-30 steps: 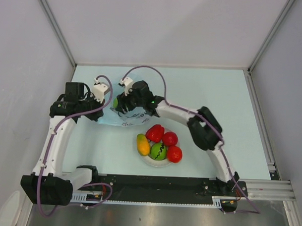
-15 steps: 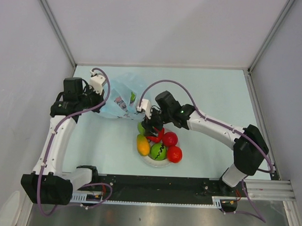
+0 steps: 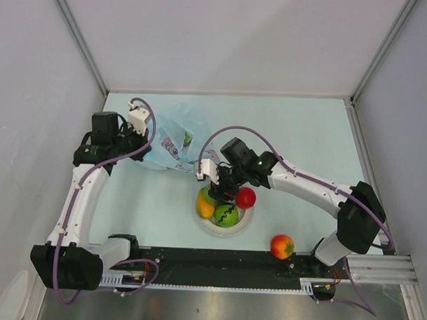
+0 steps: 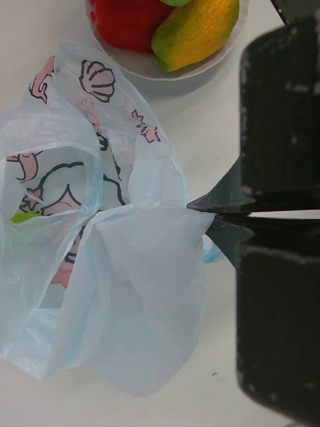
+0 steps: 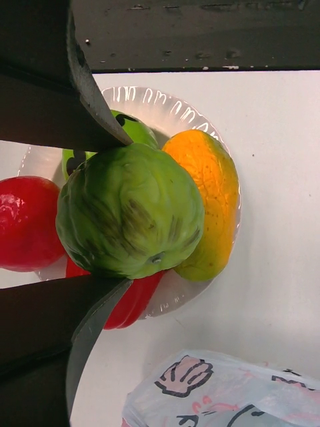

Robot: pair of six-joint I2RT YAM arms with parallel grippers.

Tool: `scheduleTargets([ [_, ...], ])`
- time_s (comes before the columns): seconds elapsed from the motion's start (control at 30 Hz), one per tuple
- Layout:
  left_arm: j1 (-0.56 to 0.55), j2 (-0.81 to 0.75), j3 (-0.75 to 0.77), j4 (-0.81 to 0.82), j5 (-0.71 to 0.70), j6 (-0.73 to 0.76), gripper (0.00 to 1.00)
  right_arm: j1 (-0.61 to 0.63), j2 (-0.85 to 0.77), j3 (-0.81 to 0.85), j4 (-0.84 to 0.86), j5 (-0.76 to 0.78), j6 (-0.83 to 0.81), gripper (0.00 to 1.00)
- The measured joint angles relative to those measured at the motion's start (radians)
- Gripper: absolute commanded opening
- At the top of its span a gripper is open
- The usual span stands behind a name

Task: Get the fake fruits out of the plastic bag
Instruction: Place the fake fruit on the plate.

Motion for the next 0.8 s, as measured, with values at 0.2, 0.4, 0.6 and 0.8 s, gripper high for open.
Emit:
scheduleTargets([
  [0.2, 0.0, 0.0, -0.001, 0.001, 0.005, -0.004, 0.0, 0.005, -0.005, -0.003, -0.022, 0.0, -0.032, 0.26],
  [0.4, 0.0, 0.0, -0.001, 0.001, 0.016, -0.005, 0.0, 0.006, -0.008, -0.018, -0.048, 0.0, -0.052, 0.35],
  [0.6, 0.0, 0.0, -0.001, 0.001, 0.024, -0.011, 0.0, 0.006, -0.016, -0.032, -0.038, -0.003, -0.053, 0.72],
  [0.8, 0.0, 0.0, -0.001, 0.001, 0.027, -0.014, 0.0, 0.008, -0.023, -0.045, -0.037, -0.011, -0.056, 1.0],
])
